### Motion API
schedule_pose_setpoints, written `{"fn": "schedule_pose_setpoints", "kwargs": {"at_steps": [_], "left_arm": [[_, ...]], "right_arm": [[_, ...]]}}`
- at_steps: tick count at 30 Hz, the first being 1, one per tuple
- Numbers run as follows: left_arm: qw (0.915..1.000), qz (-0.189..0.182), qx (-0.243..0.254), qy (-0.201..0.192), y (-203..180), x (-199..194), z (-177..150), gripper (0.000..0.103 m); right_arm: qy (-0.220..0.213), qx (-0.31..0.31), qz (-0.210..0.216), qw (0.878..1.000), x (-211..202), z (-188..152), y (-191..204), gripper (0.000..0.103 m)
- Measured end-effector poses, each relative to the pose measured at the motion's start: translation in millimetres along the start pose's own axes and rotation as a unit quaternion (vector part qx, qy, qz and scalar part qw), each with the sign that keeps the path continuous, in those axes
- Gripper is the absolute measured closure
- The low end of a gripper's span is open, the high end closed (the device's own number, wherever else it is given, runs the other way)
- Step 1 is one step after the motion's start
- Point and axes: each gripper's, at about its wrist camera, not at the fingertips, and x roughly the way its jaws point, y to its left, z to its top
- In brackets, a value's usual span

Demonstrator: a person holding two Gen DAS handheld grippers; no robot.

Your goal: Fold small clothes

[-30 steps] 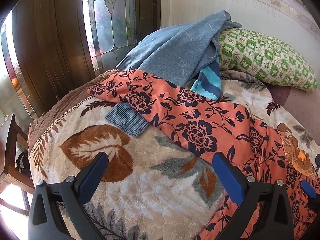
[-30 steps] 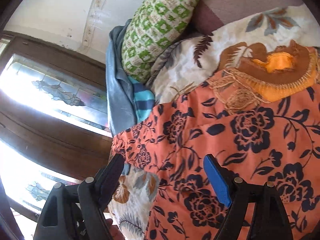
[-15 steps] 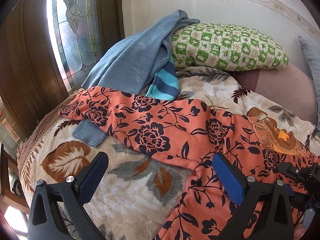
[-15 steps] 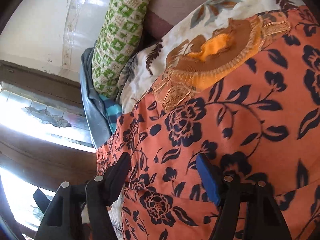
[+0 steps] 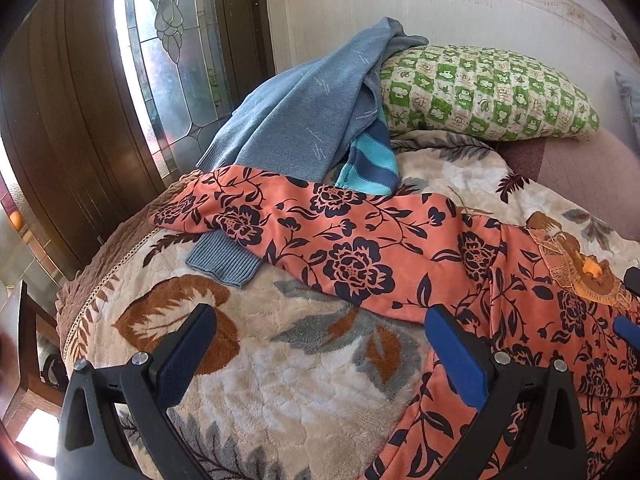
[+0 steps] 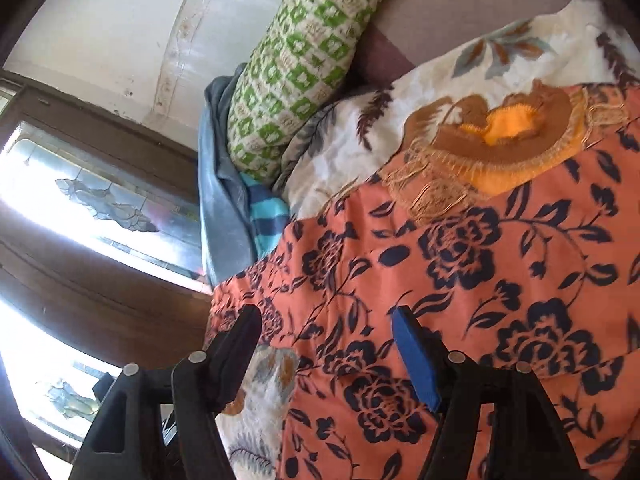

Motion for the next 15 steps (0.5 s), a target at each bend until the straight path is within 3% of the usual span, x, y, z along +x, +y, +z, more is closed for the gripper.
{"fn": "schedule_pose_setpoints", "kwargs": {"at_steps": [4,8,12,15], "left_arm": [[0.9999,-0.011,0.011,-0.001,-1,-1,0,0.0],[0.9998,-0.015,0.007,0.007,-1,5,3,0.0],[0.9997,-0.018,0.016,0.009,-5,6,2,0.0],[0.9995,-0.018,0.023,0.013,-4,9,1,0.0]], "right_arm": [[-0.042,-0.007,-0.108,0.993,-18,12,-16,0.032],[-0.047,0.009,-0.203,0.978,-18,12,-49,0.033],[-0.013,-0.004,-0.304,0.953,2,-1,-76,0.034],[0.007,-0.094,-0.375,0.922,23,-9,-55,0.034]]}}
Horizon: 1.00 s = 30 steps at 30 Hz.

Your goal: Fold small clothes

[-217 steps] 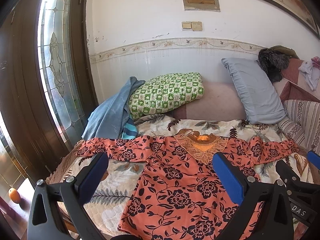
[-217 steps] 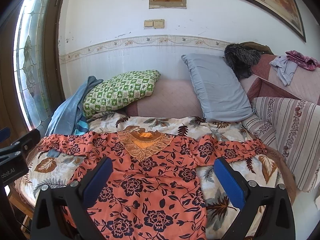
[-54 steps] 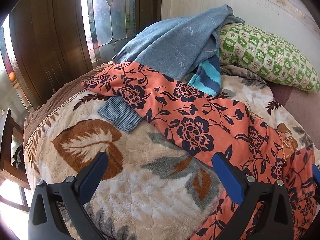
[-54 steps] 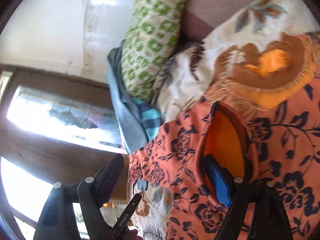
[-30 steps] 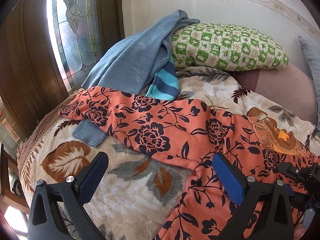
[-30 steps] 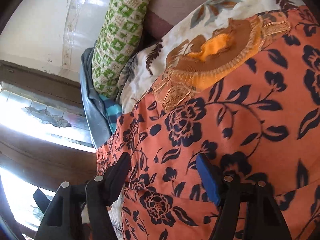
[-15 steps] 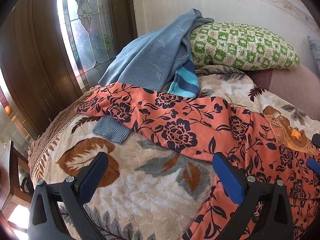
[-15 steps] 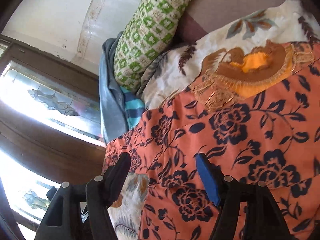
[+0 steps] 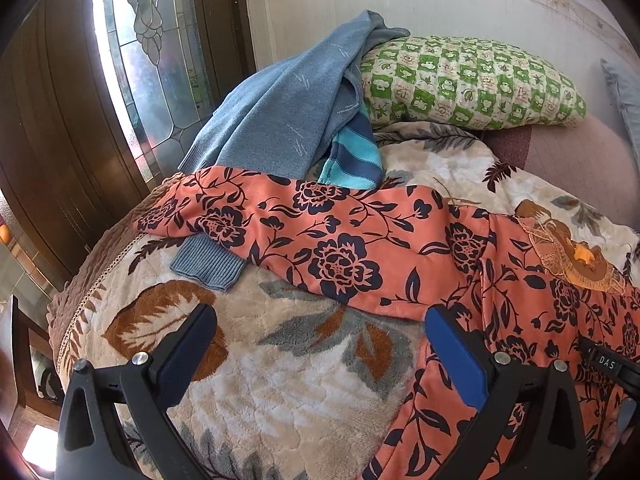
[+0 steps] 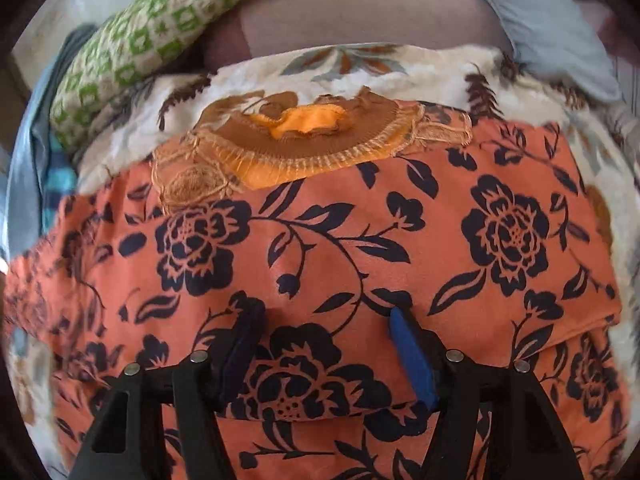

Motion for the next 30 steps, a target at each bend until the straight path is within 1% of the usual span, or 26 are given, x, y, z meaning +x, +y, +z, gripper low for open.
{"fn": "schedule_pose_setpoints", "kwargs": {"at_steps": [1,2,4,5,7,9,13,20,23,27,28,30], "left_arm": [[1.0,0.002,0.0,0.003,1,2,0,0.0],[1.0,0.004,-0.001,0.006,3,5,0,0.0],[0.9999,0.01,-0.007,0.012,9,10,0,0.0],[0.9997,0.012,-0.012,0.015,12,13,1,0.0],[0.9993,0.015,-0.025,0.022,20,18,2,0.0],[0.9987,0.016,-0.039,0.028,26,22,3,0.0],[0.9972,0.019,-0.062,0.039,35,30,5,0.0],[0.9952,0.034,-0.076,0.051,40,38,8,0.0],[0.994,0.046,-0.085,0.051,45,40,10,0.0],[0.9929,0.054,-0.089,0.057,48,45,8,0.0],[0.9931,0.059,-0.085,0.055,48,46,7,0.0],[0.9937,0.063,-0.077,0.053,45,47,7,0.0]], "right_arm": [[0.002,-0.007,-0.005,1.0,-1,1,4,0.034],[0.007,0.002,0.006,1.0,-3,2,2,0.034],[0.013,0.041,0.053,0.998,-10,6,-9,0.034],[0.011,0.055,0.069,0.996,-14,8,-10,0.033],[-0.002,0.057,0.081,0.995,-28,8,-21,0.034],[-0.024,0.043,0.081,0.995,-44,6,-33,0.033],[-0.065,0.012,0.068,0.995,-74,-8,-56,0.033],[-0.11,-0.03,0.04,0.993,-92,-30,-96,0.034],[-0.137,-0.028,0.044,0.989,-94,-39,-111,0.033],[-0.171,-0.024,0.062,0.983,-91,-50,-129,0.033],[-0.175,-0.021,0.067,0.982,-89,-52,-133,0.033],[-0.156,0.001,0.085,0.984,-82,-49,-140,0.033]]}}
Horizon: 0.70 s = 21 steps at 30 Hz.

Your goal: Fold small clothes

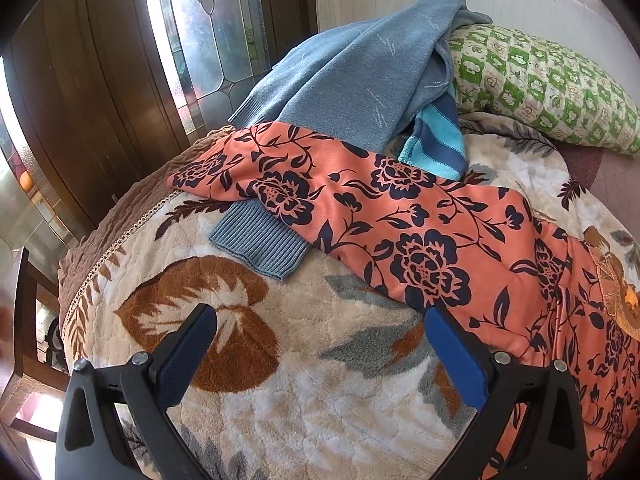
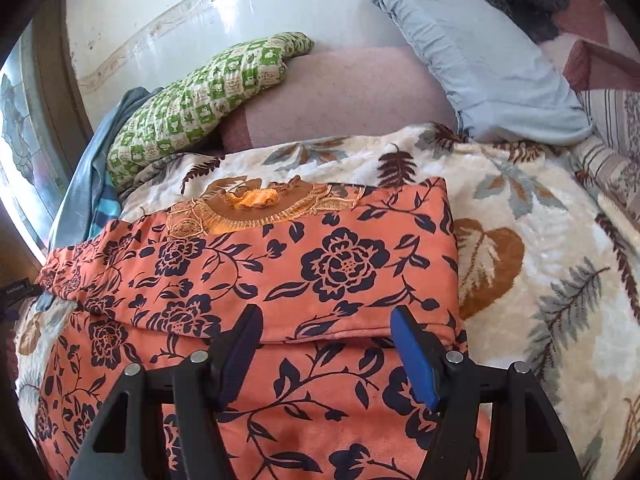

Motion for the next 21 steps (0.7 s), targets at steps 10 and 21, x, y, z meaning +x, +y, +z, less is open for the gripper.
{"fn": "schedule_pose_setpoints", "kwargs": {"at_steps": [10,21], "left_arm": [[1.0,-0.003,0.001,0.001,-34,-10,-8,0.0],[0.9994,-0.026,0.009,0.022,-51,-21,-26,0.0]], "right_arm": [[0.008,0.004,-0.006,1.0,1,17,-12,0.033],[0.11,0.066,-0.113,0.985,60,3,-61,0.032]]}}
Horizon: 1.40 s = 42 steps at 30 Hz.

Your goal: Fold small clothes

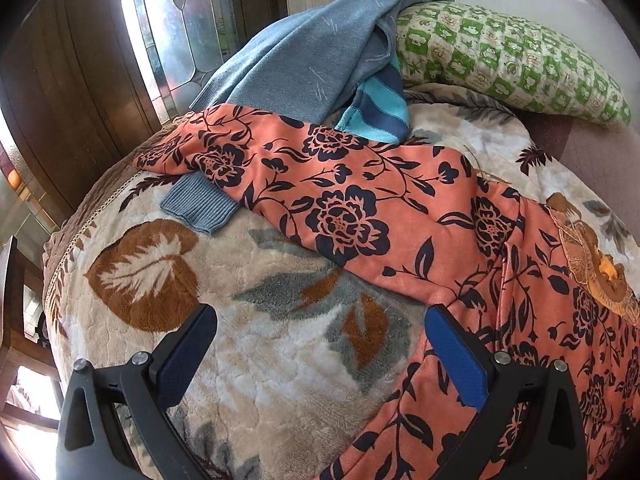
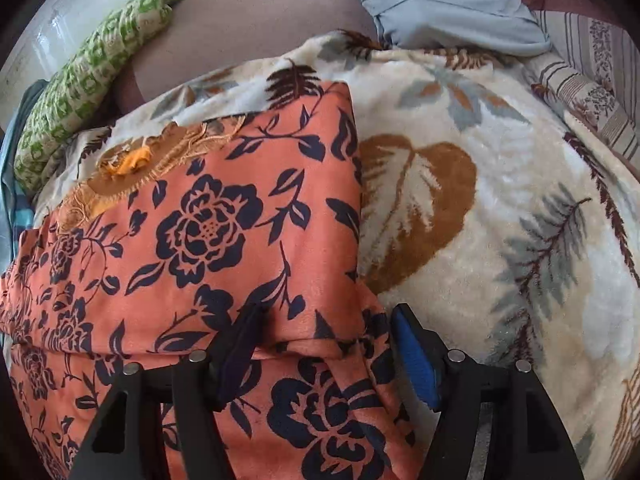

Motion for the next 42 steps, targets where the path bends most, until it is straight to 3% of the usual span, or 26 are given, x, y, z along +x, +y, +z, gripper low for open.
{"fn": "schedule_pose_setpoints", "kwargs": {"at_steps": [3,6,11,16,19,26,29,33,35,40,42], "left_arm": [[0.9999,0.01,-0.002,-0.009,14,0,3,0.0],[0.9997,0.008,-0.021,-0.006,35,5,9,0.0],[0.9982,0.015,-0.057,-0.004,68,16,16,0.0],[0.995,-0.029,-0.094,0.014,81,37,25,0.0],[0.9817,-0.101,-0.155,0.045,91,59,34,0.0],[0.9537,-0.156,-0.255,0.035,134,92,55,0.0],[0.9375,-0.181,-0.294,0.041,155,107,67,0.0],[0.9276,-0.191,-0.315,0.062,177,123,93,0.0],[0.9223,-0.179,-0.337,0.061,192,131,102,0.0],[0.8966,-0.206,-0.389,0.044,219,150,113,0.0],[0.8885,-0.229,-0.397,0.03,228,151,115,0.007]], "right_arm": [[-0.003,0.007,0.0,1.0,-6,-1,-2,0.032],[-0.035,0.028,0.031,0.999,-25,-3,-4,0.032],[-0.079,0.008,0.068,0.995,-46,-1,16,0.032],[-0.07,-0.02,0.08,0.994,-42,-1,34,0.032],[-0.065,-0.028,0.091,0.993,-40,-4,37,0.032],[-0.054,-0.036,0.094,0.993,-32,-3,32,0.032],[-0.04,-0.031,0.098,0.994,-23,1,34,0.032],[-0.038,-0.045,0.097,0.994,-18,0,41,0.032],[-0.04,-0.055,0.091,0.994,-18,-1,42,0.032],[-0.037,-0.041,0.098,0.994,-17,1,38,0.032],[-0.036,-0.046,0.094,0.994,-15,0,39,0.032]]}}
